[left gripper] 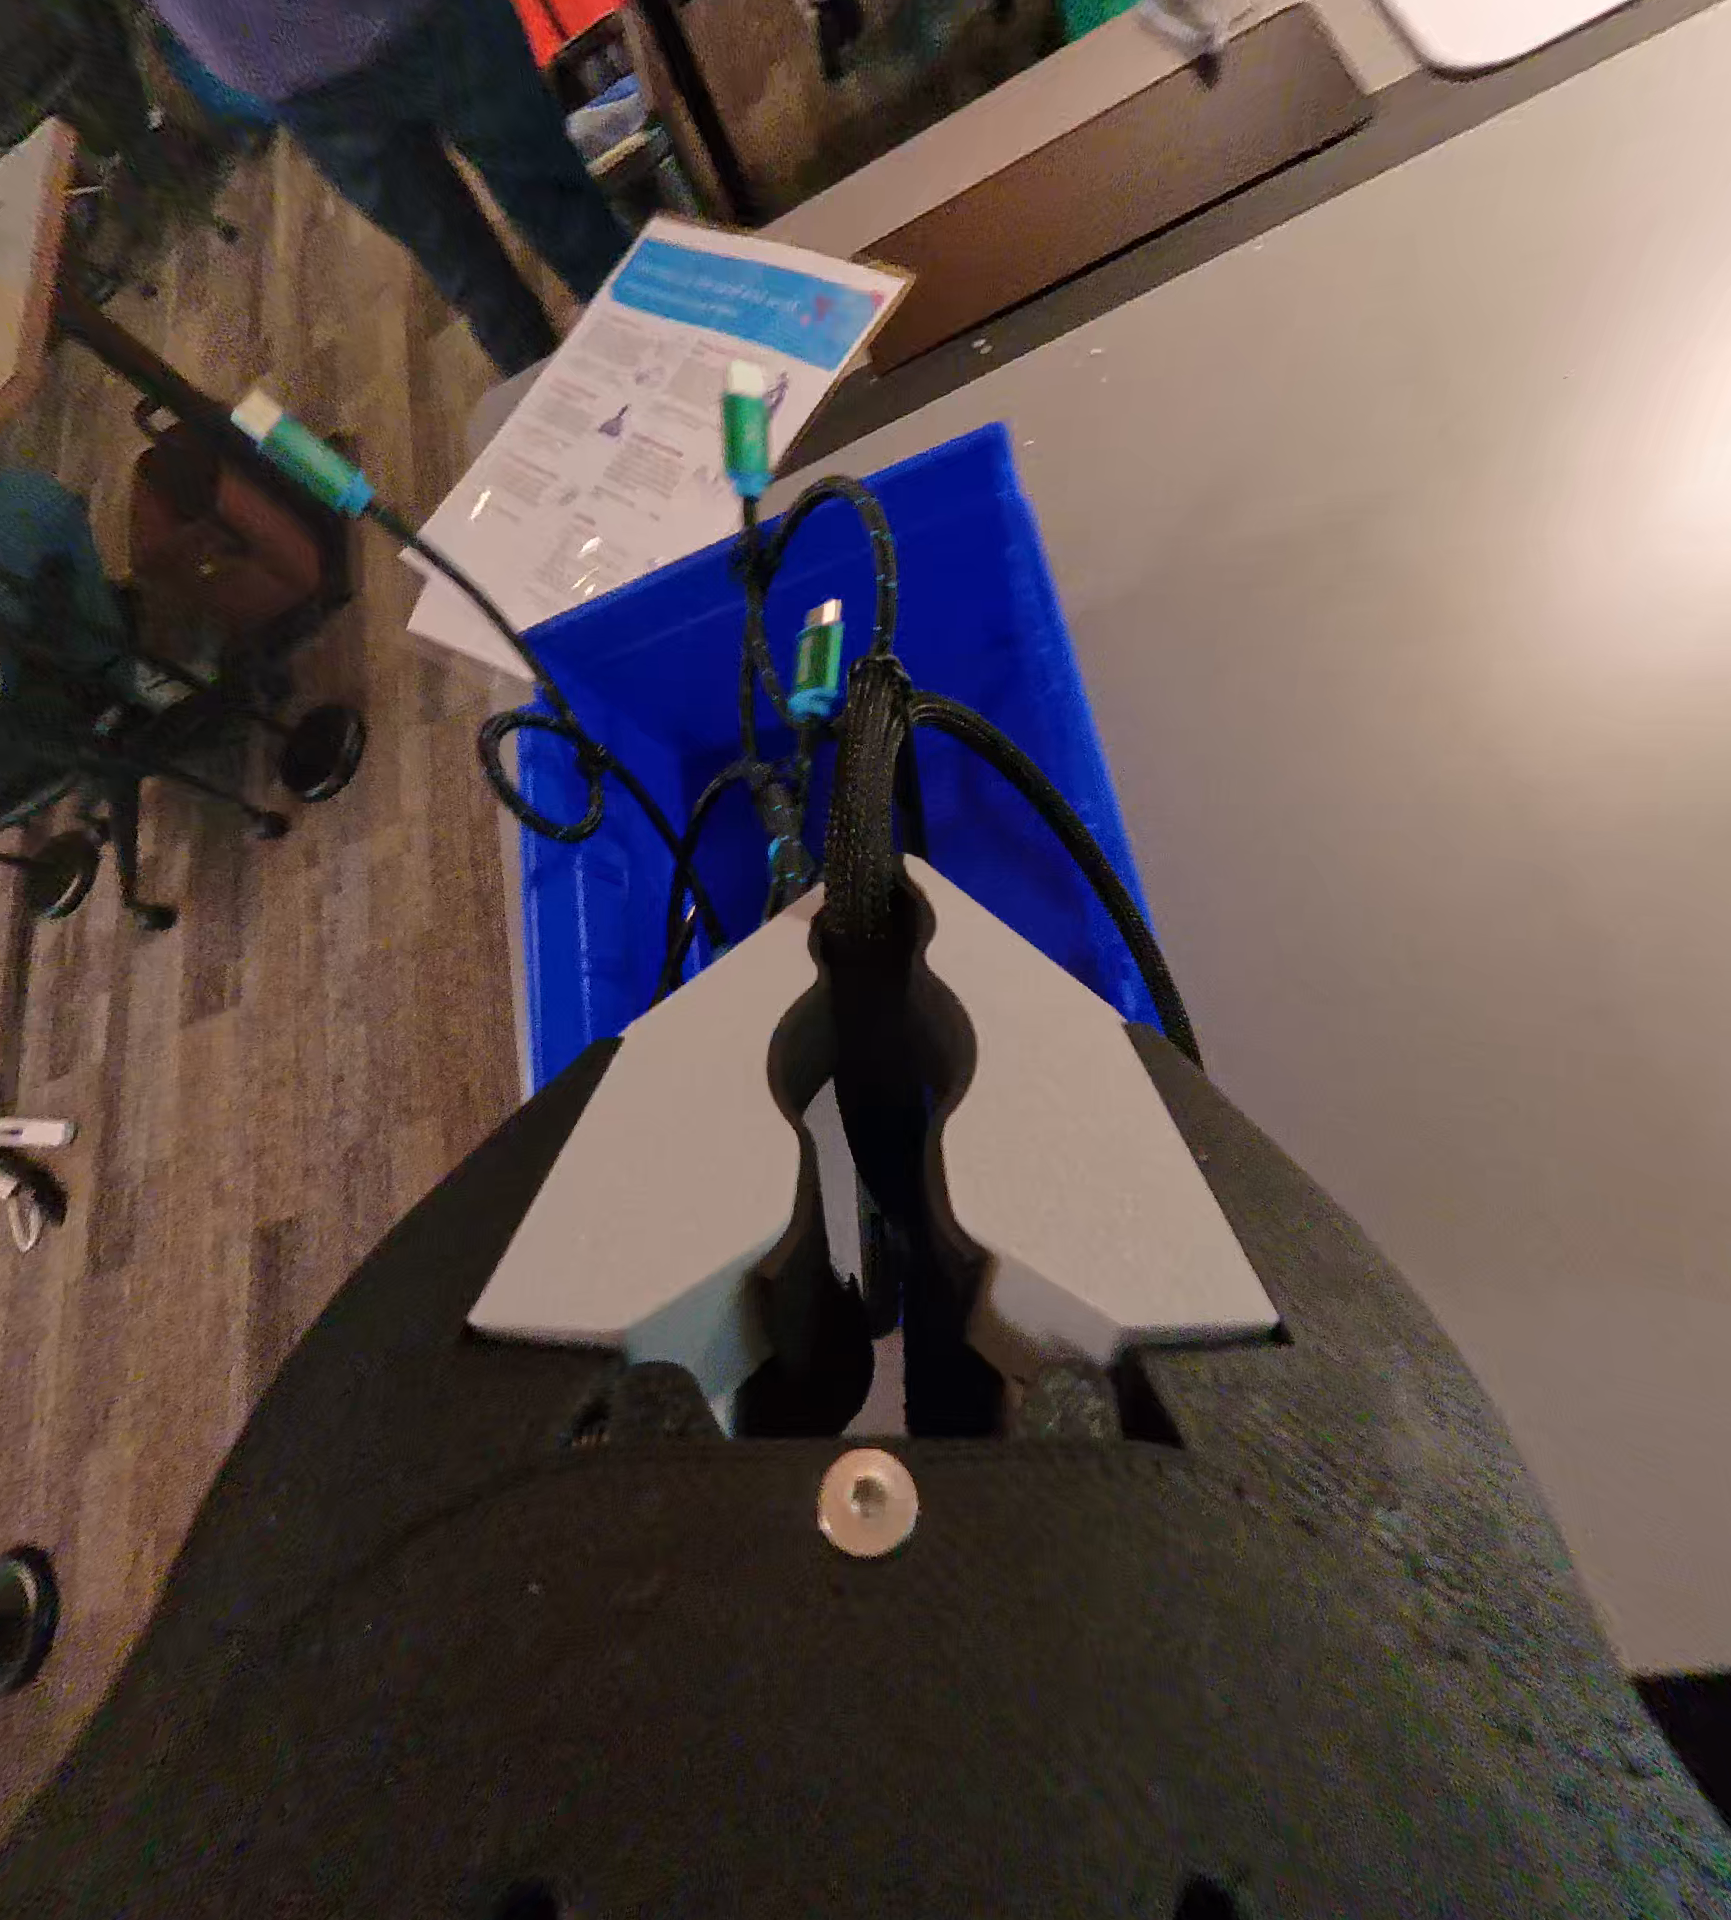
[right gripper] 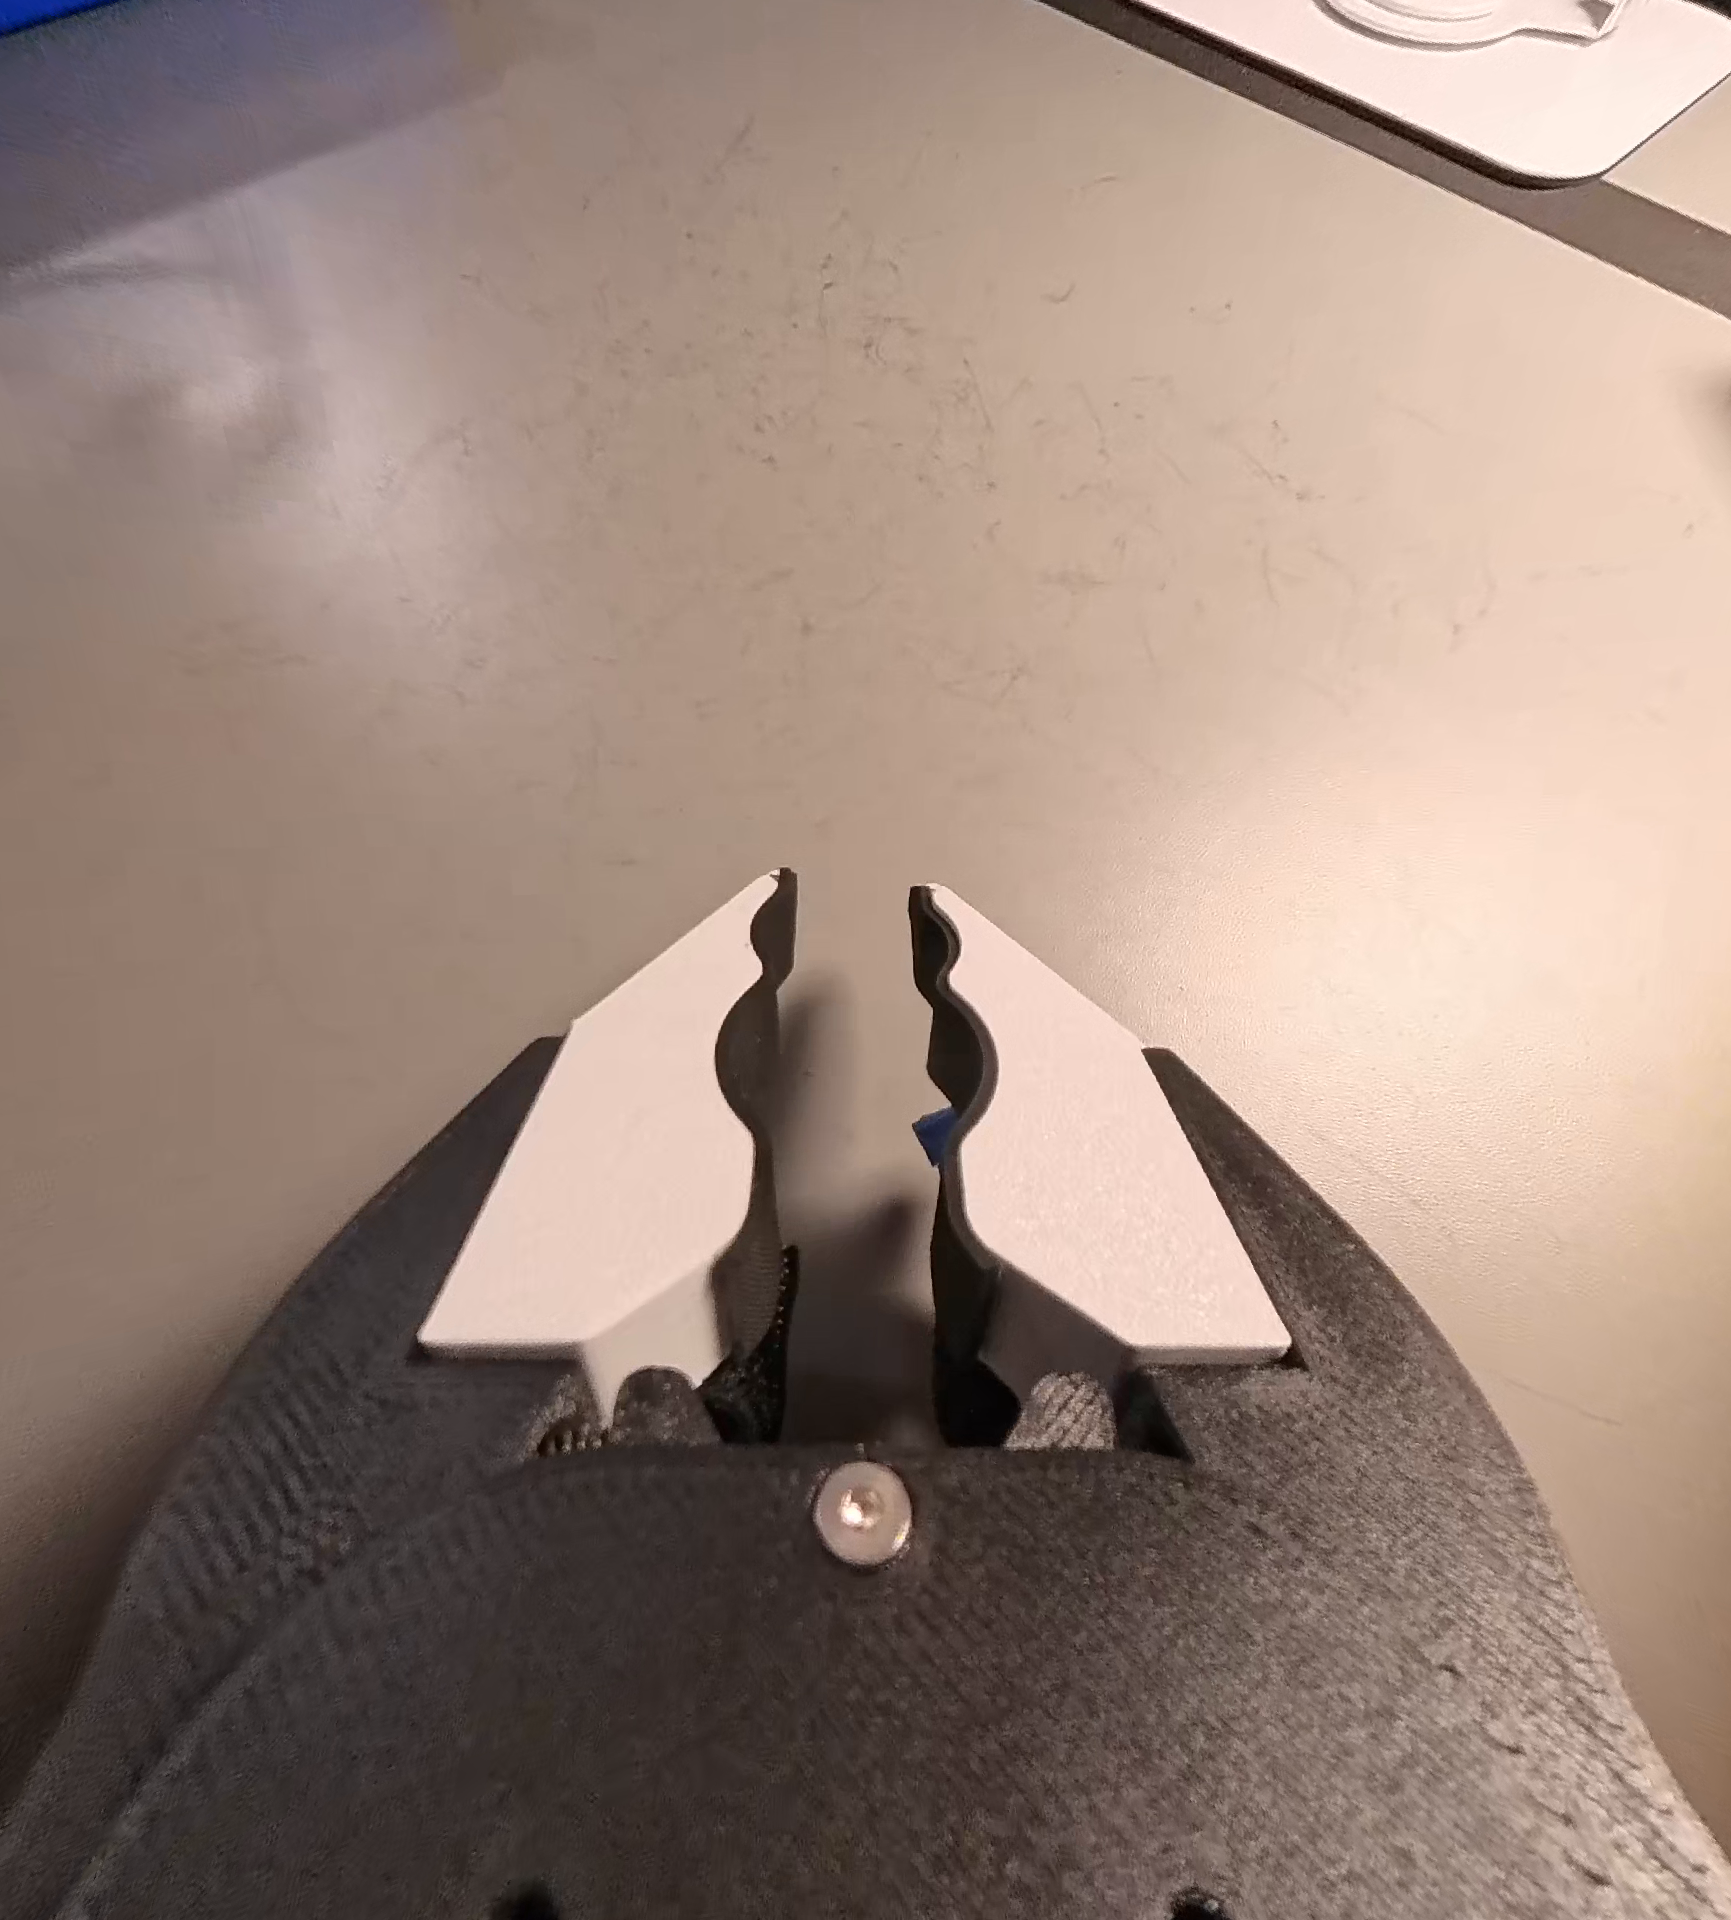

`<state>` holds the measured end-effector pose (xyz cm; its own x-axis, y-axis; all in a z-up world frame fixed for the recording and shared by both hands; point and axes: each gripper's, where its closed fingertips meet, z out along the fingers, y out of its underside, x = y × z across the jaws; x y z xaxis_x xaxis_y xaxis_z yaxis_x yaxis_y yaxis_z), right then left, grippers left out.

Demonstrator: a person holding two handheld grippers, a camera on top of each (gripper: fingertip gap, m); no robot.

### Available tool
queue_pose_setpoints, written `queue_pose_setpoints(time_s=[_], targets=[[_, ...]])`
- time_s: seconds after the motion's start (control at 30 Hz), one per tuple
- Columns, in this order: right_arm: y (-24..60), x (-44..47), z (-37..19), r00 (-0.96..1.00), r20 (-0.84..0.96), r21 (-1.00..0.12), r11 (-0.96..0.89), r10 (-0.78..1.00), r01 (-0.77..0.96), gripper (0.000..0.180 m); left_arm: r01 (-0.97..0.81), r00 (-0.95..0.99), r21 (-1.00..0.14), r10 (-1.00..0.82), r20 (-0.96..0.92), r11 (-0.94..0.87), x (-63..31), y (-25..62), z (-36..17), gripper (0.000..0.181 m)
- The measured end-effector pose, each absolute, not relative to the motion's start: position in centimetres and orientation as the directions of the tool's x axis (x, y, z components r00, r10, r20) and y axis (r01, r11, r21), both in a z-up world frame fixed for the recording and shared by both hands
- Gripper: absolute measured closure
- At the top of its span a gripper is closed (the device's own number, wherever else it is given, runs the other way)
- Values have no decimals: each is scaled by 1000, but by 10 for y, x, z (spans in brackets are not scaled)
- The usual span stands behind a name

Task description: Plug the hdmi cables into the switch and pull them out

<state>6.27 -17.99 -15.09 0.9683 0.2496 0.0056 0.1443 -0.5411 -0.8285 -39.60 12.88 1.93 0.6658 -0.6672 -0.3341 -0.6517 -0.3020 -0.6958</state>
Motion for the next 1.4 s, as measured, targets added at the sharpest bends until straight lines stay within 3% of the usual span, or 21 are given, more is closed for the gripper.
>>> queue_pose_setpoints(time_s=[0.3, 0.53, 1.03, 1.4], targets=[[-182, 62, -150, 966, 2, -833, -534, 258, 144, 157, -603, 548, -765, -815, -190, -227, -352, 97, 58, 176], [-183, 60, -150, 962, -1, -831, -535, 272, 151, 157, -579, 521, -812, -800, -298, -75, -328, 79, 101, 176], [-176, 50, -151, 948, 3, -824, -536, 319, 183, 157, -409, 459, -866, -756, -467, 287, -201, 68, 261, 176], [-162, 15, -125, 907, 63, -845, -461, 417, 271, 157, -354, 433, -859, -750, -500, 369, -143, 66, 326, 176]])
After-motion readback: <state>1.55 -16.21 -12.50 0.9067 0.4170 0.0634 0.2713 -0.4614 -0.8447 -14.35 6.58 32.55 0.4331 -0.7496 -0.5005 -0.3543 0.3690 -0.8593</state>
